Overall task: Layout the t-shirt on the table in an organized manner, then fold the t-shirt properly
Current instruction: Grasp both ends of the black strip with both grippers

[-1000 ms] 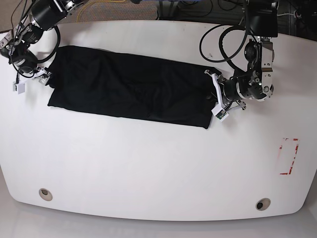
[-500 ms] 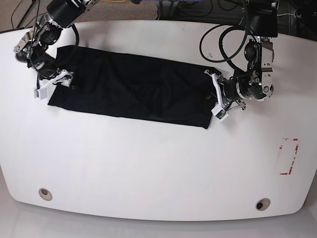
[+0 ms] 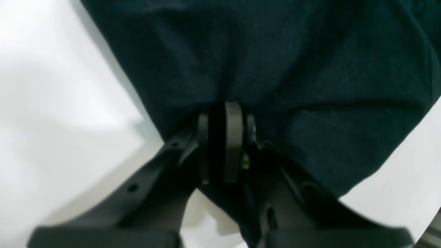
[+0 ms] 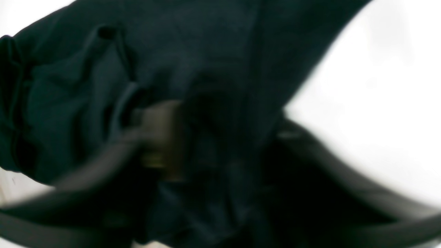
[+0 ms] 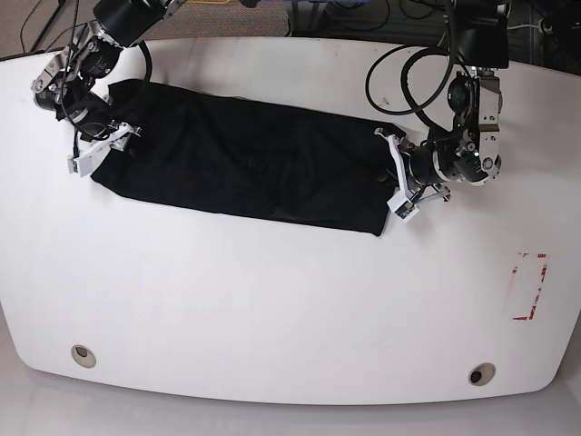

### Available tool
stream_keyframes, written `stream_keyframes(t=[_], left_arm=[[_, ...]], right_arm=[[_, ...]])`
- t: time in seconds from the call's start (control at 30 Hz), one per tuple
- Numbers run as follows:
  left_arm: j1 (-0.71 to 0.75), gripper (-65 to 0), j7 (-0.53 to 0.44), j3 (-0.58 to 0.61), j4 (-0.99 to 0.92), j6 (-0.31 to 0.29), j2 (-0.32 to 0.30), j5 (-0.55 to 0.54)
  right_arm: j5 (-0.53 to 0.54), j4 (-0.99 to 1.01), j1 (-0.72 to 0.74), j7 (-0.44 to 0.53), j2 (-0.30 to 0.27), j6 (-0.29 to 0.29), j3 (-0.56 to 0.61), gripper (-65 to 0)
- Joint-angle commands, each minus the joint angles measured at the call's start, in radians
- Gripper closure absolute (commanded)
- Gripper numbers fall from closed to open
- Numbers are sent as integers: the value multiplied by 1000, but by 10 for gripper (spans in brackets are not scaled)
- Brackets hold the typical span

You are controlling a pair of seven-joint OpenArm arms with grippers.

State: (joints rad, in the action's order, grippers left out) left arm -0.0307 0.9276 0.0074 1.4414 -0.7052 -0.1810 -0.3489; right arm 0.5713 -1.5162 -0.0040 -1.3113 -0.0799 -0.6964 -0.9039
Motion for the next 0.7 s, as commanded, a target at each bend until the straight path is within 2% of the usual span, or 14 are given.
stream_keyframes(t=[0.0, 0.07, 0.2, 0.53, 0.67], left_arm=[[10, -47, 83, 6, -12, 7, -5, 78], [8, -47, 83, 6, -24, 7, -4, 78], [-2, -47, 84, 6, -47, 7, 13, 78], [-35, -47, 81, 9, -109, 7, 25, 78], [-50, -47, 81, 56, -110, 7, 25, 78]], right_arm=[[16, -14, 17, 9, -18, -2, -1, -97], [16, -16, 19, 8, -28, -2, 2, -51], [16, -53, 17, 8, -34, -2, 38, -46], [22, -303, -23, -15, -25, -2, 128, -43], [22, -383, -24, -21, -4, -2, 174, -43]])
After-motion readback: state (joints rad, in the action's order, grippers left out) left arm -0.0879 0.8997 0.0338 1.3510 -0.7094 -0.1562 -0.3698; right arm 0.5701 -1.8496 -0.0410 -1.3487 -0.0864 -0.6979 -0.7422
